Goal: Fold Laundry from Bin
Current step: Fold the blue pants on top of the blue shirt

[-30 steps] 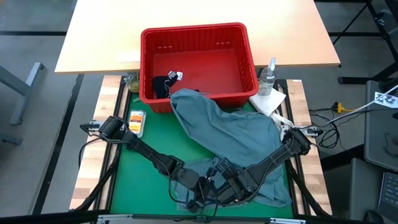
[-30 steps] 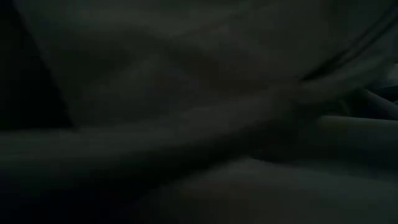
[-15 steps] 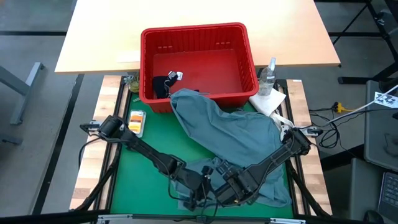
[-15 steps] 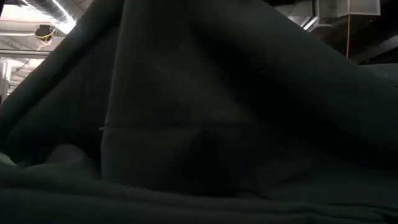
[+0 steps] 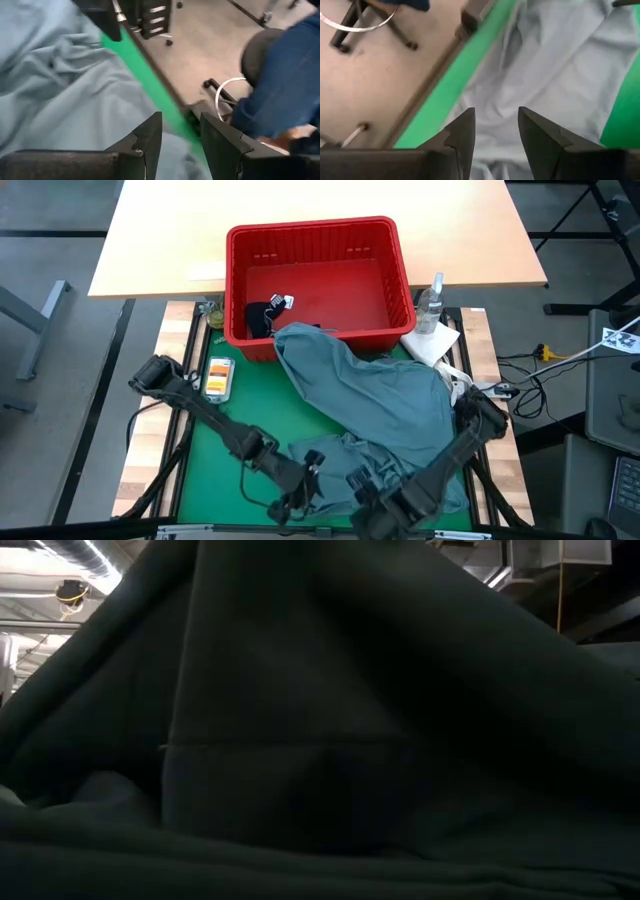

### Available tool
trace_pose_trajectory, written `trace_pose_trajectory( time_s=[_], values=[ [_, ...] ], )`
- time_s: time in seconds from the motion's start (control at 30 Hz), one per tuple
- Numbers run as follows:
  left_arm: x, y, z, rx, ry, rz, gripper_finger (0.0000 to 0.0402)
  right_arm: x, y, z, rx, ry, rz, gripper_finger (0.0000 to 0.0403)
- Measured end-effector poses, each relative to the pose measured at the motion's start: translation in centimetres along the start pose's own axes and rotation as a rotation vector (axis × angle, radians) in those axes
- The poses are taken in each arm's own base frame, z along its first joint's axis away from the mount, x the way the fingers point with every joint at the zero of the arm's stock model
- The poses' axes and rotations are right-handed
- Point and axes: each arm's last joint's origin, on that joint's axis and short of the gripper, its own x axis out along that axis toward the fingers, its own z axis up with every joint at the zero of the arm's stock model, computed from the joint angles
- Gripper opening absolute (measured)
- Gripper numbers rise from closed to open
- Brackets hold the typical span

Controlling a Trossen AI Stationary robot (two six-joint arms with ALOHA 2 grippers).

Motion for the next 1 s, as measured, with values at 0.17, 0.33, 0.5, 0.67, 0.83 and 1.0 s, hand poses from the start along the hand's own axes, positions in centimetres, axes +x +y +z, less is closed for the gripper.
trace_pose_trajectory(
  time_s=[0.17,0.33,0.5,0.67,0.83,1.0],
  values=[
    [0.2,-3.5,-0.5,0.029,0.006,-0.052,0.0128,1.6,3.0,0.9,-0.024,-0.079,-0.083,0.0150],
    [0.4,-6.7,-1.3,-0.090,0.007,0.003,0.0128,3.8,4.9,1.3,-0.056,-0.081,-0.089,0.0150],
    [2.1,-9.0,-3.2,-0.238,0.000,0.133,0.0128,5.7,5.5,1.2,-0.073,-0.041,-0.102,0.0150],
    [4.1,-9.5,-4.9,-0.383,-0.028,0.261,0.0128,7.2,5.6,1.1,-0.078,-0.015,-0.139,0.0150],
    [5.6,-8.6,-6.1,-0.485,-0.034,0.345,0.0128,7.8,5.6,1.1,-0.079,-0.005,-0.185,0.0150],
    [6.3,-7.4,-6.5,-0.544,-0.030,0.383,0.0128,8.5,5.6,0.9,-0.082,0.016,-0.192,0.0150]
  ],
)
